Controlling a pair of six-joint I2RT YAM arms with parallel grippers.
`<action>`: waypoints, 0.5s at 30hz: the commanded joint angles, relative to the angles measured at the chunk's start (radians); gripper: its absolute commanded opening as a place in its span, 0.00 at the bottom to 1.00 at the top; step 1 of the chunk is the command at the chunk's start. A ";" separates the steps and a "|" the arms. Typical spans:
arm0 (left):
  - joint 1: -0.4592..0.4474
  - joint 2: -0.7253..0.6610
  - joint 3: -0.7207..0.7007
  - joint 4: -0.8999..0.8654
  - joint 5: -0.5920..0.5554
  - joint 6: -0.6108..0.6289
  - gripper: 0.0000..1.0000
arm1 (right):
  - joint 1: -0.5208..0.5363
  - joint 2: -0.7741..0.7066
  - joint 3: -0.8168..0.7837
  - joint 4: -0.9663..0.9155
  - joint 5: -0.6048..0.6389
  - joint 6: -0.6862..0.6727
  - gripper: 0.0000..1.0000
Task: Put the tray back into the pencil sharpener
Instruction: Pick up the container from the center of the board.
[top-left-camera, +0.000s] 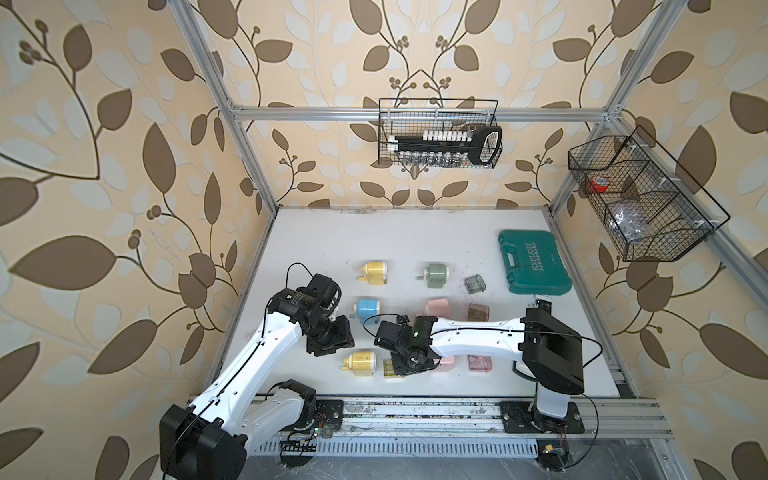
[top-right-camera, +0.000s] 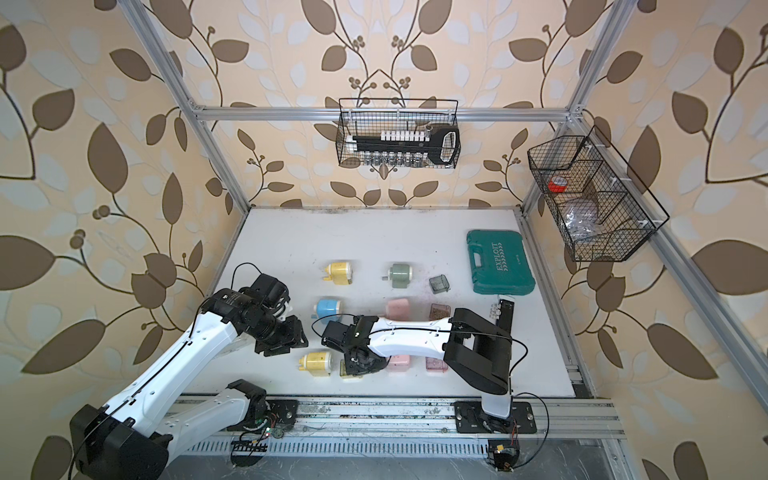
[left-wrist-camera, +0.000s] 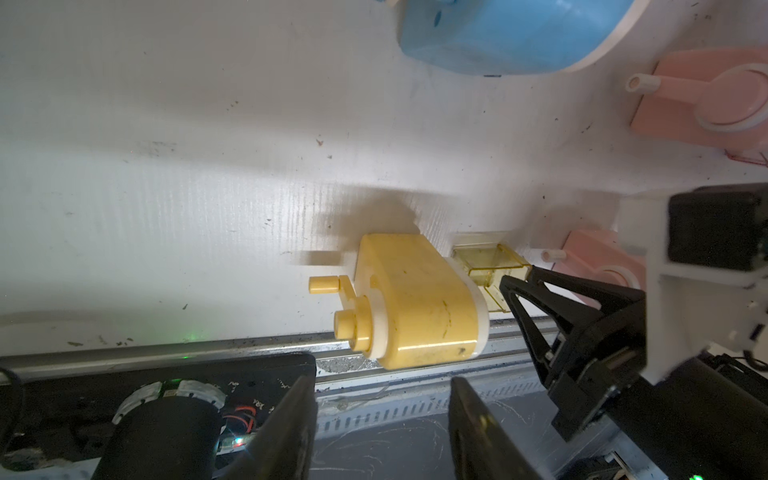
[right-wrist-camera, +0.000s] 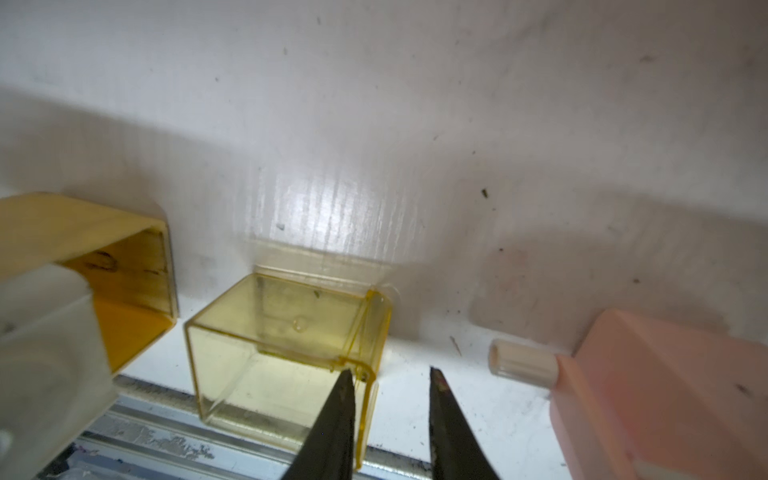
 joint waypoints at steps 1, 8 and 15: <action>0.000 0.002 -0.004 -0.004 -0.017 -0.004 0.53 | 0.007 0.029 0.039 -0.009 -0.011 -0.003 0.28; 0.004 0.005 -0.004 -0.001 -0.011 0.001 0.53 | 0.007 0.048 0.057 -0.017 -0.005 -0.005 0.19; 0.006 0.002 -0.001 -0.003 -0.012 -0.001 0.52 | 0.007 0.070 0.087 -0.053 0.018 -0.002 0.03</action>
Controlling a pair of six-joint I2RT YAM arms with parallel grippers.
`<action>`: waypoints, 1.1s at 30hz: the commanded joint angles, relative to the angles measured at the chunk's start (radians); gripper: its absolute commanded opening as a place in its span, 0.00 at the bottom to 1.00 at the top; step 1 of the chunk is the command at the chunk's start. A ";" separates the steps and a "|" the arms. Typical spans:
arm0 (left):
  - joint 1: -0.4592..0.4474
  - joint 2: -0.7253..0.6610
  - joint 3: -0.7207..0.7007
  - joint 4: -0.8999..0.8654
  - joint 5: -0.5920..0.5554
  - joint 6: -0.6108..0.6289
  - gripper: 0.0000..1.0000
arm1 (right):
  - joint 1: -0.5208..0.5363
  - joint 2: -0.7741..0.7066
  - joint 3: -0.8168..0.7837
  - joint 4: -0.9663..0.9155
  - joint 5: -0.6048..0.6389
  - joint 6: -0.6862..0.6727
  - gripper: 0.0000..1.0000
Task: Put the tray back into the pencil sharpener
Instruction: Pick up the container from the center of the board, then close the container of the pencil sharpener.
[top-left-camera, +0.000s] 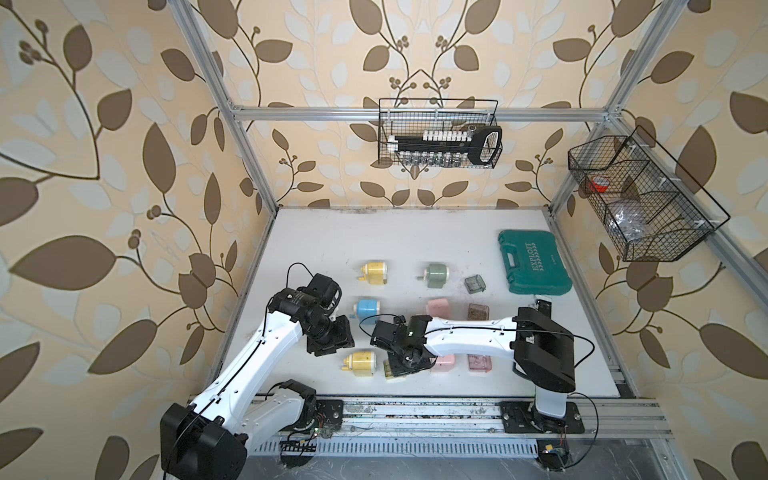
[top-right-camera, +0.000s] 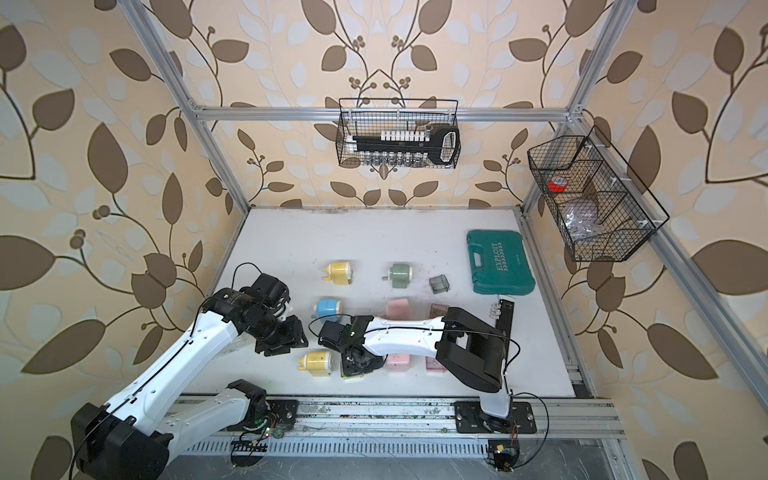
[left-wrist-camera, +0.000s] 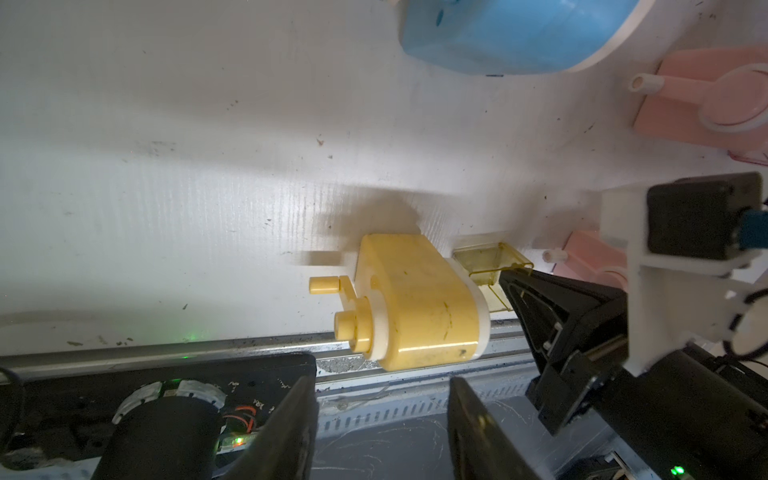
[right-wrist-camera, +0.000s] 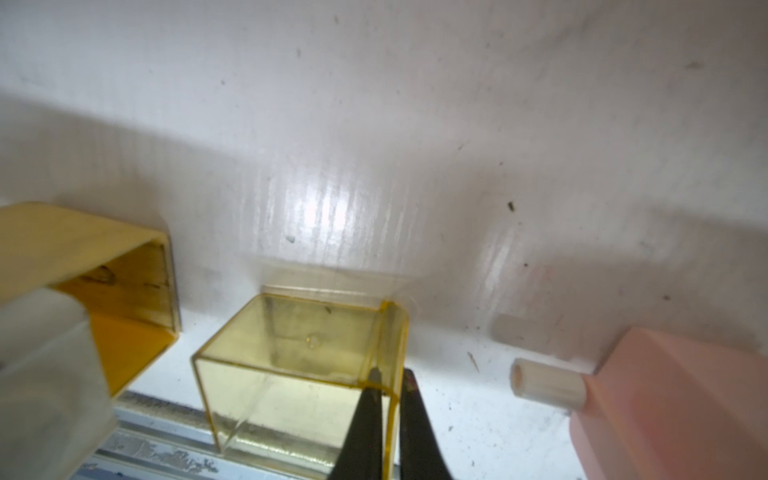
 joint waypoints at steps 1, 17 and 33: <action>0.004 -0.006 -0.001 -0.003 -0.013 -0.001 0.52 | 0.007 0.020 0.045 -0.049 0.030 -0.004 0.01; 0.001 -0.126 -0.113 0.124 0.132 -0.119 0.56 | 0.015 0.098 0.220 -0.278 0.070 0.087 0.00; -0.018 -0.093 -0.136 0.087 0.103 -0.138 0.57 | 0.026 0.077 0.175 -0.221 0.061 0.176 0.00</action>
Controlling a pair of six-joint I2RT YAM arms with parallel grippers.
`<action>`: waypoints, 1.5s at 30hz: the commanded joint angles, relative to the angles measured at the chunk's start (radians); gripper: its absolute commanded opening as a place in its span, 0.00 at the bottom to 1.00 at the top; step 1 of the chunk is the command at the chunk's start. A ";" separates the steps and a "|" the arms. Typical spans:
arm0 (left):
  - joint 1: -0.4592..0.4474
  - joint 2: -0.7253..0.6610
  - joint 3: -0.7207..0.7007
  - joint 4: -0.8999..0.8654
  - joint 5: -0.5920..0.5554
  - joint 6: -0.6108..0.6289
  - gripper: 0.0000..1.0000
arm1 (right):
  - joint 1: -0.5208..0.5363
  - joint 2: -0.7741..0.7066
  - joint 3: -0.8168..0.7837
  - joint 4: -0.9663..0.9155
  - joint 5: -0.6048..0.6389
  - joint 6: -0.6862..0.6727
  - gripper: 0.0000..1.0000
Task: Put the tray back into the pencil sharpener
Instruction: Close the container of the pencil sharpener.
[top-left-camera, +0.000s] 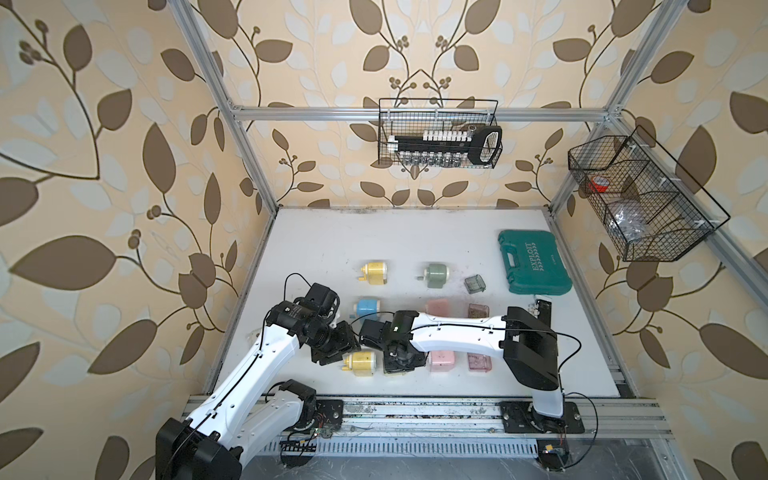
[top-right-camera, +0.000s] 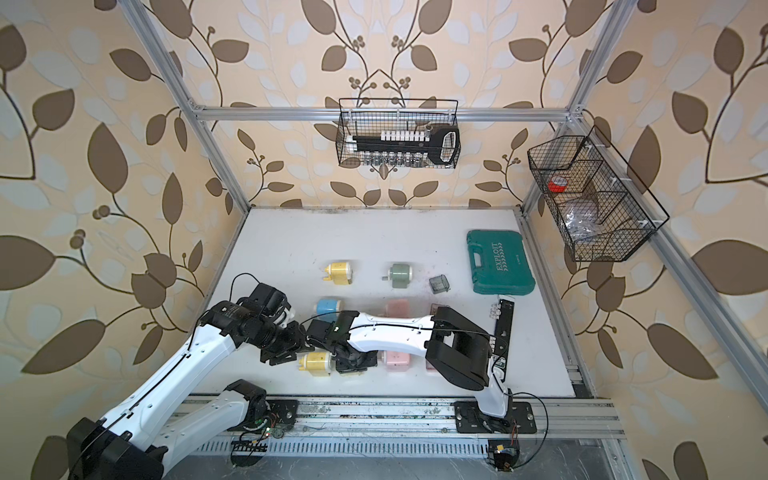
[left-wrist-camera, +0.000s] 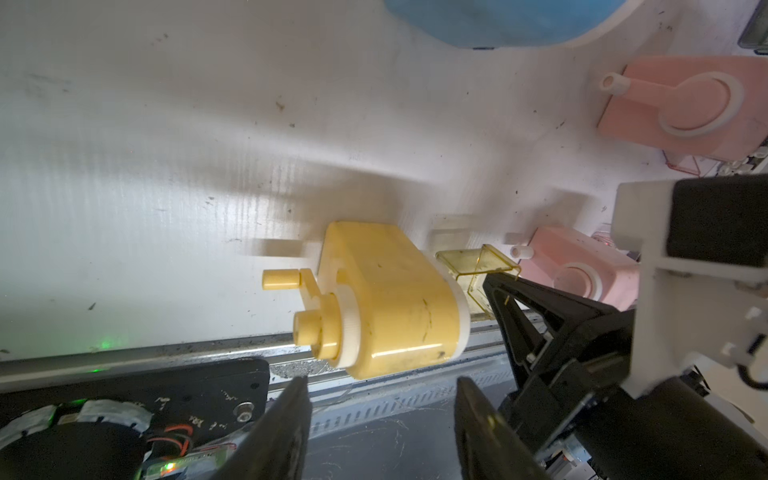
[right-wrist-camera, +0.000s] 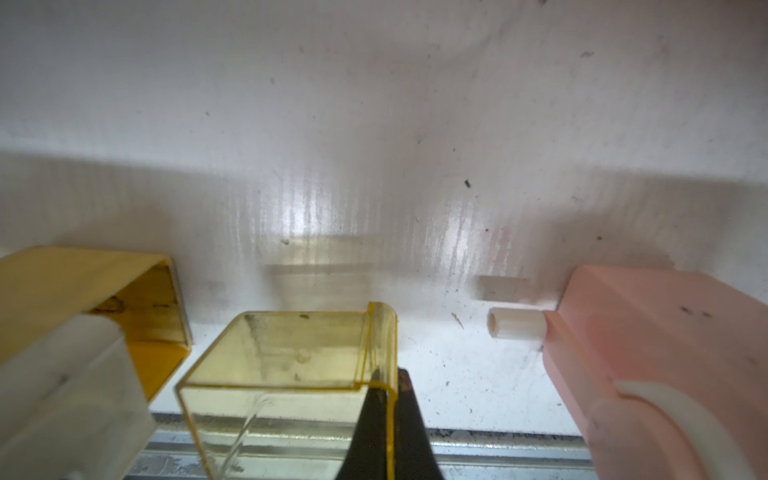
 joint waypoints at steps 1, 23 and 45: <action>-0.011 -0.011 -0.025 0.000 -0.002 -0.027 0.57 | 0.007 -0.008 -0.022 0.013 0.011 0.046 0.00; -0.035 0.003 -0.088 0.065 0.006 -0.064 0.53 | 0.013 0.023 -0.024 0.053 -0.046 0.072 0.00; -0.055 0.020 -0.096 0.060 -0.011 -0.077 0.51 | 0.016 0.044 0.021 0.043 -0.066 0.068 0.00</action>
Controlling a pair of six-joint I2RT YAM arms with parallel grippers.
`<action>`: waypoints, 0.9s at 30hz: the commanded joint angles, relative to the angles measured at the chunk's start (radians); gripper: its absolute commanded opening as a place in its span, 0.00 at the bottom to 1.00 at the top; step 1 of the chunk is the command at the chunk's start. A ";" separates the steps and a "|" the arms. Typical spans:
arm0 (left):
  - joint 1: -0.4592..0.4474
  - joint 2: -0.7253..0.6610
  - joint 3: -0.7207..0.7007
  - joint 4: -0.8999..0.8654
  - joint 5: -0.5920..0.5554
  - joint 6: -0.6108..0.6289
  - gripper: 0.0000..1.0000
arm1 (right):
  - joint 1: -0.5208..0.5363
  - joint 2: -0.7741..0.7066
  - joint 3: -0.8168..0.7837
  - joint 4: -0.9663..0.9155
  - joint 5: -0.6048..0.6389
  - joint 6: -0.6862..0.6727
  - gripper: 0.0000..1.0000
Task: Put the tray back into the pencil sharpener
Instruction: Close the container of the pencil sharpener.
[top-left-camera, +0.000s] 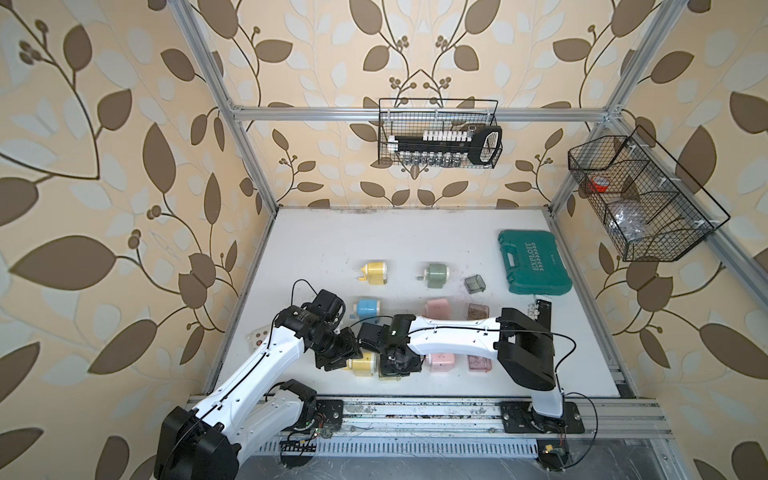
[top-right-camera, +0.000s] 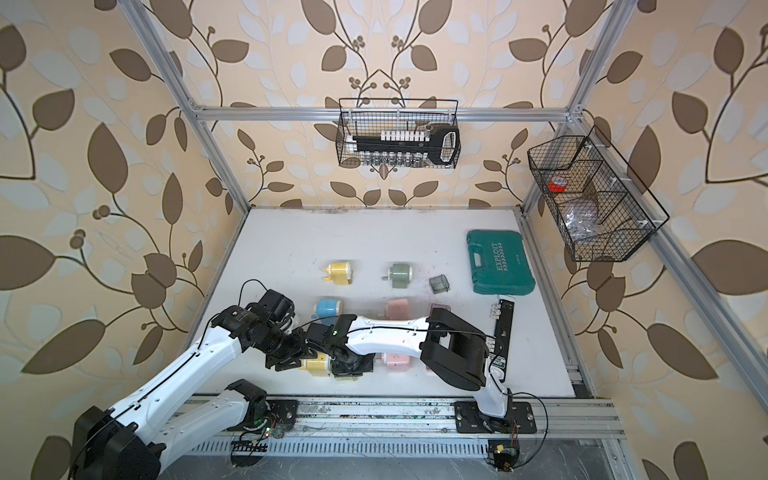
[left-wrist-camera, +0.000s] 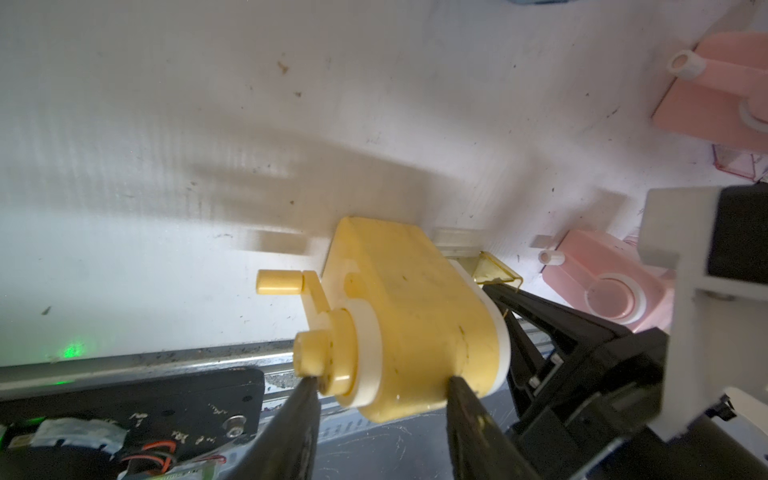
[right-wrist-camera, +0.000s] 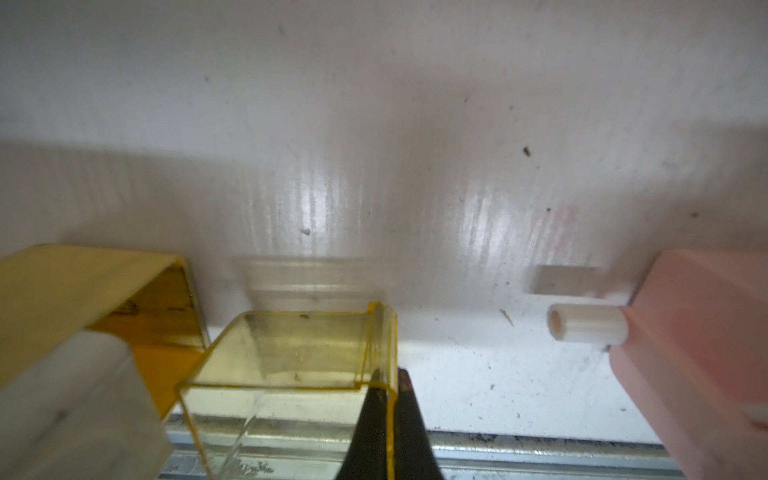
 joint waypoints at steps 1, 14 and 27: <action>-0.009 0.003 -0.013 -0.012 -0.013 -0.007 0.51 | 0.006 0.022 0.034 -0.015 -0.005 0.014 0.00; -0.015 0.001 -0.011 -0.024 -0.031 -0.016 0.51 | 0.004 0.049 0.058 -0.043 -0.001 0.031 0.00; -0.021 -0.002 -0.005 -0.057 -0.066 -0.039 0.53 | 0.002 0.069 0.077 -0.052 -0.004 0.029 0.03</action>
